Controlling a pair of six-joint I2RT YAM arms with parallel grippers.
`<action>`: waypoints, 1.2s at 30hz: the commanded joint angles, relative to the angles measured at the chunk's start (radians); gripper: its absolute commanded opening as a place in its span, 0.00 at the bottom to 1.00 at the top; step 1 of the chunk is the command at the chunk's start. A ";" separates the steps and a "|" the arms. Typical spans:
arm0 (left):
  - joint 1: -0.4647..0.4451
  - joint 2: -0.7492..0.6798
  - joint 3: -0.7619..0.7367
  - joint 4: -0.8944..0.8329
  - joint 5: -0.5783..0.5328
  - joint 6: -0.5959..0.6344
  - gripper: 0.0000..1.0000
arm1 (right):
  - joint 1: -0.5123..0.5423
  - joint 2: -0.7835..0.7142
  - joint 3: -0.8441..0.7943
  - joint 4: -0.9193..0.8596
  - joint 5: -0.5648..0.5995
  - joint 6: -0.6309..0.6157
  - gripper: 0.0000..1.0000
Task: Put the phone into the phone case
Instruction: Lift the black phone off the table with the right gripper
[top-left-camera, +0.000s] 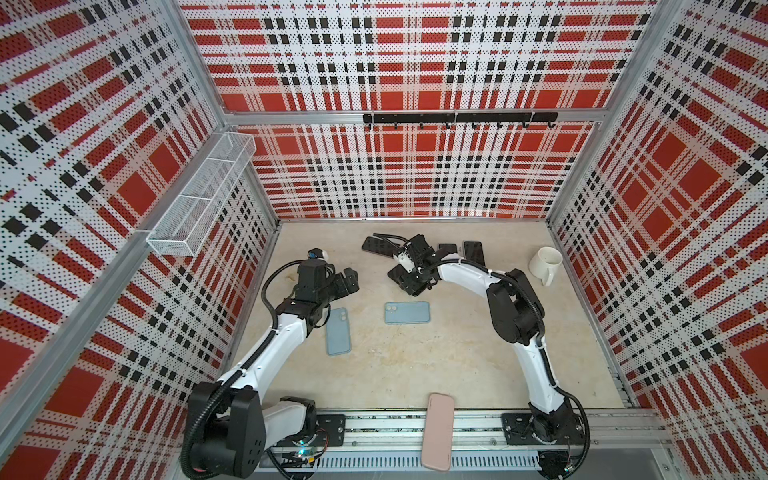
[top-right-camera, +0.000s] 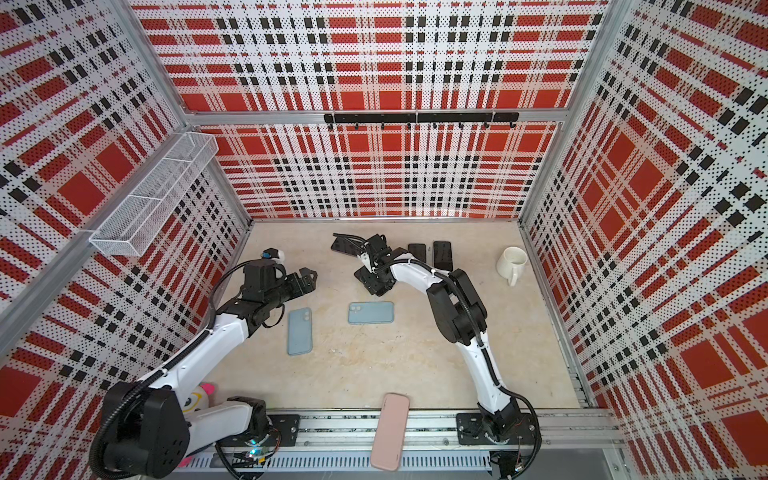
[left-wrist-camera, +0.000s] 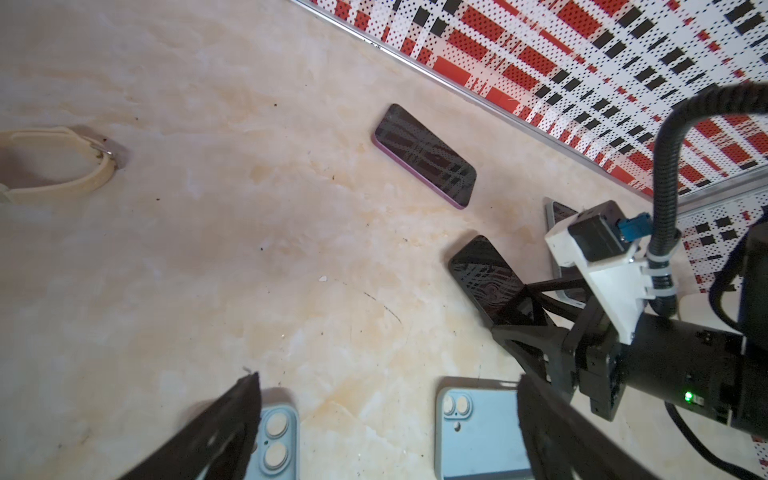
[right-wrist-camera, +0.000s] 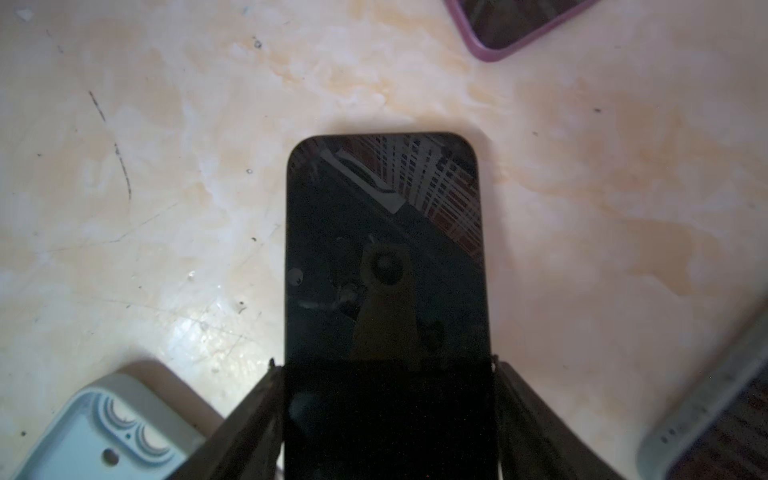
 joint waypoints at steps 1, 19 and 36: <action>0.009 0.024 0.029 0.005 0.037 0.011 0.97 | -0.019 -0.142 0.013 -0.058 0.026 0.103 0.61; -0.036 0.255 0.092 0.219 0.306 -0.159 0.92 | -0.100 -0.506 -0.375 -0.038 -0.012 0.339 0.55; -0.131 0.323 0.080 0.355 0.393 -0.268 0.89 | -0.116 -0.647 -0.625 0.137 -0.152 0.173 0.52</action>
